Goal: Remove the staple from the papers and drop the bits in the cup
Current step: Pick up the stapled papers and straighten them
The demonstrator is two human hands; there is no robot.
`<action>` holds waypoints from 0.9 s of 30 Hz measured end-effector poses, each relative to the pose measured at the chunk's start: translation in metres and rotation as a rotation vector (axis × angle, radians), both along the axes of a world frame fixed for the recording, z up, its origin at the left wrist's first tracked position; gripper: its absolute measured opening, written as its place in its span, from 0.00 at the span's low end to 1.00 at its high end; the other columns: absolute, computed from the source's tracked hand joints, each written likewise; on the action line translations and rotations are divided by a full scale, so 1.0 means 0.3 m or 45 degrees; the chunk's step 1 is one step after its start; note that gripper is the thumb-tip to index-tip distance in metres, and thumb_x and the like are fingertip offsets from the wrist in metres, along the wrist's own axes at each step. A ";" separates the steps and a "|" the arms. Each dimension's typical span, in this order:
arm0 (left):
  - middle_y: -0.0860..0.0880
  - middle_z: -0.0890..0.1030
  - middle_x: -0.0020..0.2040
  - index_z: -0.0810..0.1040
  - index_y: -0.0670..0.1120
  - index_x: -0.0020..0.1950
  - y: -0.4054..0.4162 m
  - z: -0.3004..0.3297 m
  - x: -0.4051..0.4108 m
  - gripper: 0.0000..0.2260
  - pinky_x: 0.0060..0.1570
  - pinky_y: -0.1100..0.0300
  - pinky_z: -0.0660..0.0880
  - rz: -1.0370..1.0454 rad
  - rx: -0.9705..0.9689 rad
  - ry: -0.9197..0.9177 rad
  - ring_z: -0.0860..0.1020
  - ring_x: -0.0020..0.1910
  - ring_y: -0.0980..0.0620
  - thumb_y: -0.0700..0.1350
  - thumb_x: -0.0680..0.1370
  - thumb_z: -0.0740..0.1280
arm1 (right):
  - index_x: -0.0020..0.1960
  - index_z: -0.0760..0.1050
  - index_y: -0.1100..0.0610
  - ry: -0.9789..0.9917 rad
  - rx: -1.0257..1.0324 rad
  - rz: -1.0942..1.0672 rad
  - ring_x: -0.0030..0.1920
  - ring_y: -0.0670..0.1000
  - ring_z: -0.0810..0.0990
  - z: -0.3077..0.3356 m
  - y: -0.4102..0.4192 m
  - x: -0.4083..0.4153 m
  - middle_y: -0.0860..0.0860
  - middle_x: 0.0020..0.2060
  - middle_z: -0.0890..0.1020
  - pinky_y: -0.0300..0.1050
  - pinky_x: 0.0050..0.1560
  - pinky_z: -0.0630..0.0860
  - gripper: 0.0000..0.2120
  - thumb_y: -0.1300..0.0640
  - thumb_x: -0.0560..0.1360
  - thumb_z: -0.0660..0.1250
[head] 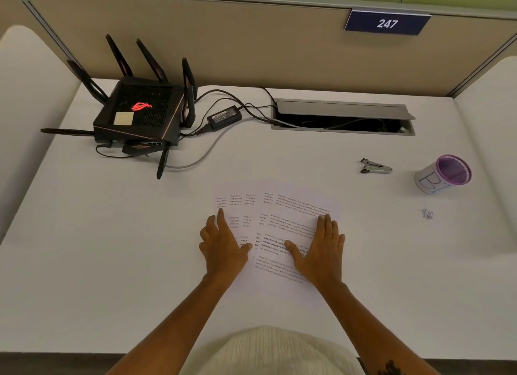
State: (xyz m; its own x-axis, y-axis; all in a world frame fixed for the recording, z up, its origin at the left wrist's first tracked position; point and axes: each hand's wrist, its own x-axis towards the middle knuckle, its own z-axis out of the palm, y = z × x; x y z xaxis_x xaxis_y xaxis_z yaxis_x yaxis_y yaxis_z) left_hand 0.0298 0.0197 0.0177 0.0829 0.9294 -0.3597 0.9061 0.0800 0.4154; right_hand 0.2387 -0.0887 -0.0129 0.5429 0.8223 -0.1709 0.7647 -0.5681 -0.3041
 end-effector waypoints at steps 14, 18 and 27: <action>0.46 0.61 0.82 0.48 0.50 0.84 -0.019 0.016 0.046 0.49 0.74 0.42 0.66 -0.090 -0.009 -0.048 0.65 0.77 0.43 0.62 0.74 0.74 | 0.84 0.42 0.60 0.065 -0.036 0.154 0.84 0.58 0.42 -0.009 0.092 -0.077 0.57 0.85 0.44 0.60 0.83 0.47 0.54 0.25 0.75 0.57; 0.47 0.63 0.82 0.48 0.50 0.84 -0.016 0.024 0.044 0.48 0.75 0.44 0.66 -0.113 -0.020 -0.090 0.66 0.77 0.44 0.62 0.75 0.74 | 0.84 0.43 0.61 0.056 -0.045 0.195 0.84 0.59 0.43 -0.016 0.116 -0.108 0.58 0.85 0.44 0.61 0.83 0.46 0.54 0.26 0.75 0.57; 0.47 0.64 0.81 0.50 0.51 0.84 0.016 0.017 0.034 0.46 0.75 0.45 0.66 -0.175 -0.043 -0.163 0.67 0.76 0.44 0.61 0.76 0.73 | 0.85 0.43 0.60 0.049 -0.075 0.256 0.84 0.59 0.42 -0.031 0.152 -0.139 0.57 0.85 0.43 0.62 0.83 0.42 0.54 0.24 0.74 0.54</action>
